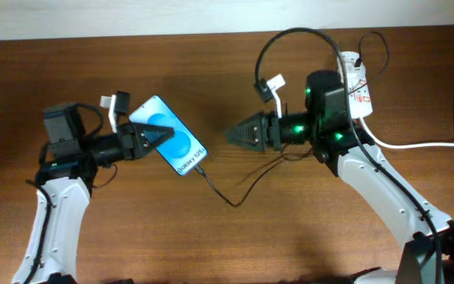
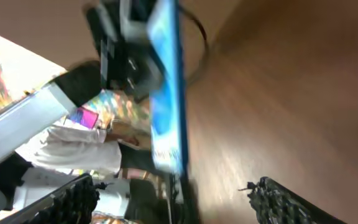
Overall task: Plug charger to phone and switch on socket
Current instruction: 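Release the plug and pull the right gripper back from the phone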
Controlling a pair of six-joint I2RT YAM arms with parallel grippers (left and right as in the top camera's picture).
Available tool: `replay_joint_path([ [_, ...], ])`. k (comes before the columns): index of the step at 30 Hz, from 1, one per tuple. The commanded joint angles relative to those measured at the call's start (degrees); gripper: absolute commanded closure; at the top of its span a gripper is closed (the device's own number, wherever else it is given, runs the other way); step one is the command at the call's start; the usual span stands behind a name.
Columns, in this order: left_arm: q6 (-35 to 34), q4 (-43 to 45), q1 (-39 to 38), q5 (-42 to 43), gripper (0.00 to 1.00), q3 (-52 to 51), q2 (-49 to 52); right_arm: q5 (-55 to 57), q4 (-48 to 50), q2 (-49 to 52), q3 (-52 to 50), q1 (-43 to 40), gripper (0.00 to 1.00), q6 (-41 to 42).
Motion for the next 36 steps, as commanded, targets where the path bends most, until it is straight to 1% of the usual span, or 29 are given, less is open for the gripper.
replay_joint_path([
  [1,-5.0,3.6,0.7,3.2,1.00,0.9,-0.7,-1.1,-6.5,0.0,0.0,2.2,0.27,-14.4],
  [3,-5.0,3.7,0.7,3.2,1.00,0.9,-0.7,-0.8,-9.0,0.0,0.0,4.1,0.34,-18.3],
  [5,-5.0,3.7,0.7,3.1,1.00,0.9,-0.7,3.7,-10.8,0.0,0.0,6.7,0.36,-18.9],
  [10,-5.1,3.7,0.7,2.7,1.00,0.9,-0.7,9.1,-10.9,0.0,0.0,13.1,0.62,-18.9],
  [11,-5.1,3.7,0.7,2.7,1.00,0.9,-0.7,9.8,-10.8,0.0,0.0,14.2,0.65,-18.9],
  [16,-5.1,3.6,0.7,2.8,1.00,0.9,-0.7,9.8,-9.8,0.0,0.0,14.9,0.76,-18.5],
  [20,-5.1,3.4,0.7,2.8,1.00,0.9,-0.7,9.8,-9.4,0.0,0.0,14.9,0.91,-18.4],
  [22,-5.1,2.5,0.7,2.8,1.00,0.9,-0.7,9.8,-8.3,0.0,0.0,14.9,0.96,-18.2],
  [26,-5.0,2.1,-1.5,4.3,1.00,0.9,-0.7,10.8,-4.1,0.0,0.0,14.9,0.96,-14.2],
  [29,-4.4,2.2,-4.8,4.4,1.00,0.9,-0.7,13.3,-3.9,0.0,0.0,14.9,0.96,-12.1],
  [31,-4.4,2.1,-7.3,4.5,1.00,0.9,-0.7,13.4,-3.6,0.0,0.0,14.9,0.96,-12.1],
  [33,-2.3,2.1,-8.9,5.7,1.00,0.9,-0.7,13.4,-2.0,0.0,0.0,14.9,0.96,-10.6],
  [36,-1.4,0.9,-9.7,6.9,1.00,0.9,-0.7,13.7,-1.4,0.0,0.1,14.9,0.96,-10.2],
])
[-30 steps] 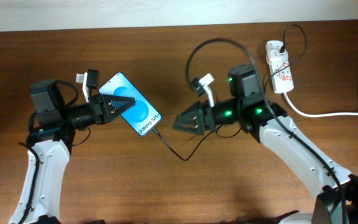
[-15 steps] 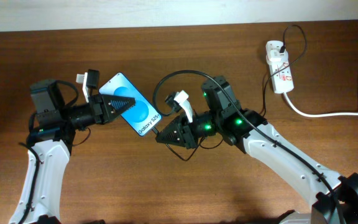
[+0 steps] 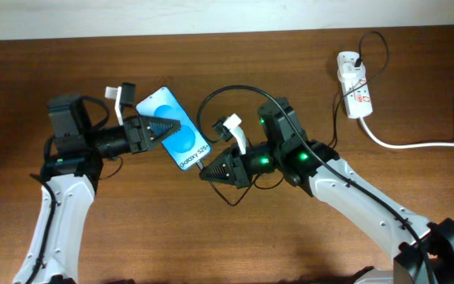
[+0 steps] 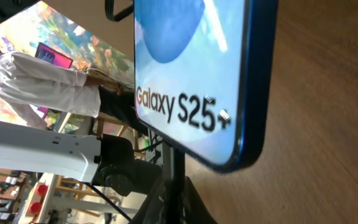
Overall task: Plug charger to phone and switch on socket
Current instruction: 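Release the plug and pull the right gripper back from the phone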
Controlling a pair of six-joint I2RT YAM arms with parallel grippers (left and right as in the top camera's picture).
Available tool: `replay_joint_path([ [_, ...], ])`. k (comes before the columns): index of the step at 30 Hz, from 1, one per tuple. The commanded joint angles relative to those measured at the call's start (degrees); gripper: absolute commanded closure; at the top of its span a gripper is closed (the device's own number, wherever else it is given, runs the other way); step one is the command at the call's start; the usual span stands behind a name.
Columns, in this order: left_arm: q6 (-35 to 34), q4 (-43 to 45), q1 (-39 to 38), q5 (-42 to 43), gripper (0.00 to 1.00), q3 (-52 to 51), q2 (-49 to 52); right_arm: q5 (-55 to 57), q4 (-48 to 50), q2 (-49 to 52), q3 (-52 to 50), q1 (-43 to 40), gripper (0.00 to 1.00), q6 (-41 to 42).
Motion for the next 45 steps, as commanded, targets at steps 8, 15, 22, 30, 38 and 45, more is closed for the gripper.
replay_joint_path([
  [8,10.0,-13.7,-5.7,9.5,1.00,-0.9,-0.8,3.8,5.1,0.0,3.5,-0.9,0.96,3.6],
  [15,10.0,-14.8,-5.8,9.7,1.00,-0.9,-0.8,3.8,10.1,0.0,3.5,-0.9,0.96,7.0],
  [22,16.5,-21.9,-5.9,9.5,1.00,-0.9,-0.8,3.8,10.7,0.0,4.1,-0.9,0.96,7.0],
  [30,16.7,-21.4,-1.6,8.5,1.00,-0.9,-0.8,3.8,3.5,0.0,4.1,-0.9,0.96,6.3],
  [38,14.4,-19.7,1.4,6.1,1.00,-0.9,-0.8,3.8,0.7,0.0,4.0,-0.7,0.84,6.3],
  [45,-1.3,-1.1,1.4,5.1,1.00,-0.9,-0.8,3.8,-2.9,0.0,4.0,-0.8,0.66,4.0],
])
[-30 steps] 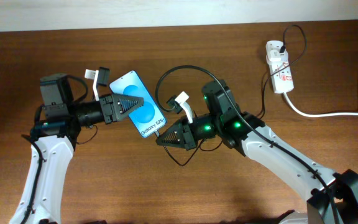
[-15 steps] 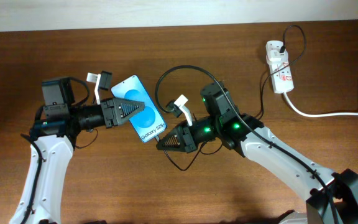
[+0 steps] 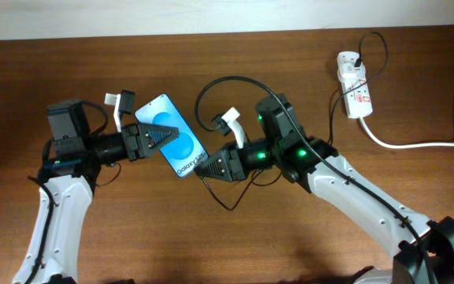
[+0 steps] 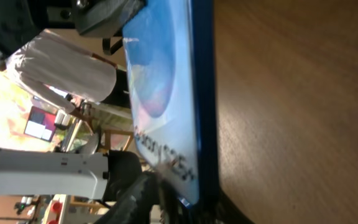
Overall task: Plug charger to phone and switch on socket
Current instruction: 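Release the plug and pull the right gripper back from the phone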
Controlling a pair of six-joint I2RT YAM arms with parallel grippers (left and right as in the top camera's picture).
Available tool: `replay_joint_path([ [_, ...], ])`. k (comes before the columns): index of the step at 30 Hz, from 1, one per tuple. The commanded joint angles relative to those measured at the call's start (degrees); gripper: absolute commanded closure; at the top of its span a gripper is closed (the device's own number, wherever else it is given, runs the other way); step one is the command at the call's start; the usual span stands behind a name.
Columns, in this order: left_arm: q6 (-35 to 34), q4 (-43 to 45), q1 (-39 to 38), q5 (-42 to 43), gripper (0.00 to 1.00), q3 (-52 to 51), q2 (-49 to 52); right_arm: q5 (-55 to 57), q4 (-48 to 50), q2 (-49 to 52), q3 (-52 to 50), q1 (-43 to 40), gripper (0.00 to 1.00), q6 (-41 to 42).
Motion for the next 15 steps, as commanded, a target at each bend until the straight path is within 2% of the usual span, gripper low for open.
replay_joint_path([
  [1,-8.0,4.9,-0.5,2.8,1.00,-0.2,-0.8,1.9,-1.7,-0.8,1.5,-0.5,0.63,-2.6],
  [9,-8.0,4.6,-0.5,1.8,1.00,-0.2,-2.2,9.6,-8.3,-0.8,1.5,-0.9,0.30,-3.3],
  [11,-8.0,4.5,-0.5,0.2,1.00,-0.2,-4.5,9.6,-8.4,-0.8,1.5,-2.6,0.13,-3.3],
  [12,-8.0,4.0,-0.5,-1.1,1.00,-0.2,-5.8,9.6,-8.7,-0.8,1.5,-3.6,0.08,-3.3],
  [15,-7.9,-1.0,-0.5,-7.7,1.00,-0.2,-10.7,9.8,-10.7,-0.8,1.5,-8.0,0.05,-3.3],
])
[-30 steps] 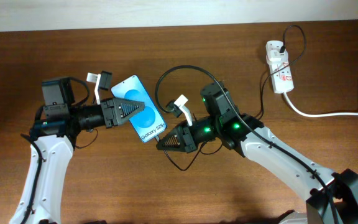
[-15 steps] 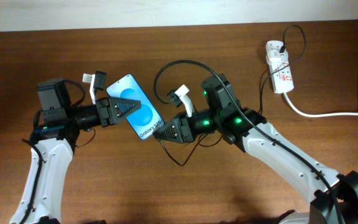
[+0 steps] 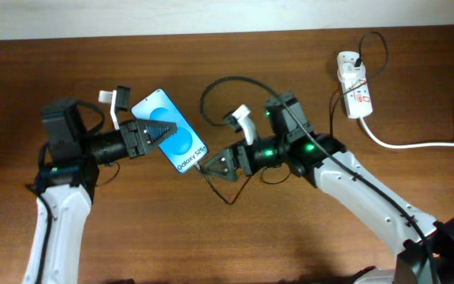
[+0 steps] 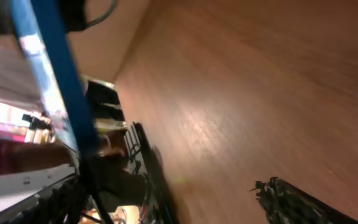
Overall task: Plug charger to phone and switch on socket
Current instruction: 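Release the plug and pull the right gripper back from the phone, then lower the charging phone flat onto the table with the left gripper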
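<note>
A blue phone [image 3: 172, 136] marked Galaxy S25 is held tilted above the table, with my left gripper [image 3: 154, 132] shut on its upper half. The black charger cable [image 3: 221, 192] meets the phone's lower edge, loops down over the table and then back towards the power strip. My right gripper [image 3: 213, 166] sits just right of that lower edge, open. In the right wrist view, the phone's blue edge [image 4: 55, 68] stands at the left with the dark cable [image 4: 156, 183] below it. The right gripper [image 4: 169, 196] has its fingers wide apart and holds nothing.
A white power strip [image 3: 354, 84] lies at the back right with a black plug in its far end. Its white lead [image 3: 416, 144] runs off to the right edge. The brown wooden table [image 3: 132, 229] lies beneath both arms.
My right gripper was shut on the cable end at the phone's lower edge. Now it is open and sits slightly back to the right. The left gripper and phone are a little further left.
First my right gripper hung open mid-table, right of the phone held in my left gripper. Then it was shut on the cable end at the phone's lower edge, and stayed so. Now it is open, with the cable still meeting the phone.
</note>
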Controlling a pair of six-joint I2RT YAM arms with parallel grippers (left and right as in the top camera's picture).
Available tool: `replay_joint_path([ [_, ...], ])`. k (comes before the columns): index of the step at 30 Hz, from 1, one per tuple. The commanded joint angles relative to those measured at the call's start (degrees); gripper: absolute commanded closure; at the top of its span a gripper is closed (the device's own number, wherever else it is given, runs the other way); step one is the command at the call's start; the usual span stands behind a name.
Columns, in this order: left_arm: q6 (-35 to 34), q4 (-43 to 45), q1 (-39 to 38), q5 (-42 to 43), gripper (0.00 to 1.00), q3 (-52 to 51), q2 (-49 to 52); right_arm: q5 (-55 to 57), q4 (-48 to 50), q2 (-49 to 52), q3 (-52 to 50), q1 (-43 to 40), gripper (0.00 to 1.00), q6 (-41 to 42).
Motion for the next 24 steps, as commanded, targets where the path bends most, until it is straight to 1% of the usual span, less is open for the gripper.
replay_joint_path([
  [1,-1.1,-4.6,-0.2,-3.9,1.00,0.1,-7.0,3.3,-1.7,-0.4,0.7,-5.6,0.04,-0.3],
  [2,-0.9,-5.7,-0.2,-5.2,1.00,0.1,-7.6,2.9,-2.0,-0.4,0.7,-6.3,0.03,-0.4],
  [5,-0.7,-14.0,-0.2,-15.4,1.00,0.1,-9.9,-0.8,-4.3,-0.4,0.7,-10.0,0.00,-0.3],
  [7,-0.7,-19.3,-0.5,-21.2,1.00,0.1,-10.6,-0.9,-6.9,-0.4,0.7,-11.7,0.02,-0.4],
  [10,-1.0,-21.4,-1.2,-22.4,1.00,0.1,-10.5,-0.7,-10.3,-0.4,0.7,-13.1,0.01,-0.4],
  [14,-14.1,-21.4,-3.1,-21.8,1.00,0.1,-10.6,2.5,-14.2,-0.4,0.7,-13.7,0.01,-0.4],
  [15,-19.2,-21.4,-3.8,-19.8,1.00,0.1,-10.6,4.2,-15.3,-0.4,0.7,-13.7,0.02,-0.4],
  [16,-22.5,-21.4,-4.4,-18.2,1.00,0.1,-10.6,5.4,-16.1,-0.4,0.7,-13.7,0.02,-0.4],
  [17,-25.3,-21.3,-5.0,-16.9,1.00,0.1,-10.6,6.7,-17.0,-0.4,0.7,-13.7,0.02,-0.4],
  [19,-27.8,-21.3,-6.5,-14.3,1.00,0.1,-10.6,7.5,-17.8,-0.4,0.7,-13.7,0.02,-0.4],
  [21,-27.6,-21.3,-8.6,-12.5,1.00,0.1,-10.6,7.6,-17.9,-0.4,0.8,-14.1,0.02,-0.4],
  [24,-19.5,-21.4,-11.2,-15.6,1.00,0.1,-10.6,7.7,-18.7,-0.4,0.8,-16.3,0.02,-0.4],
])
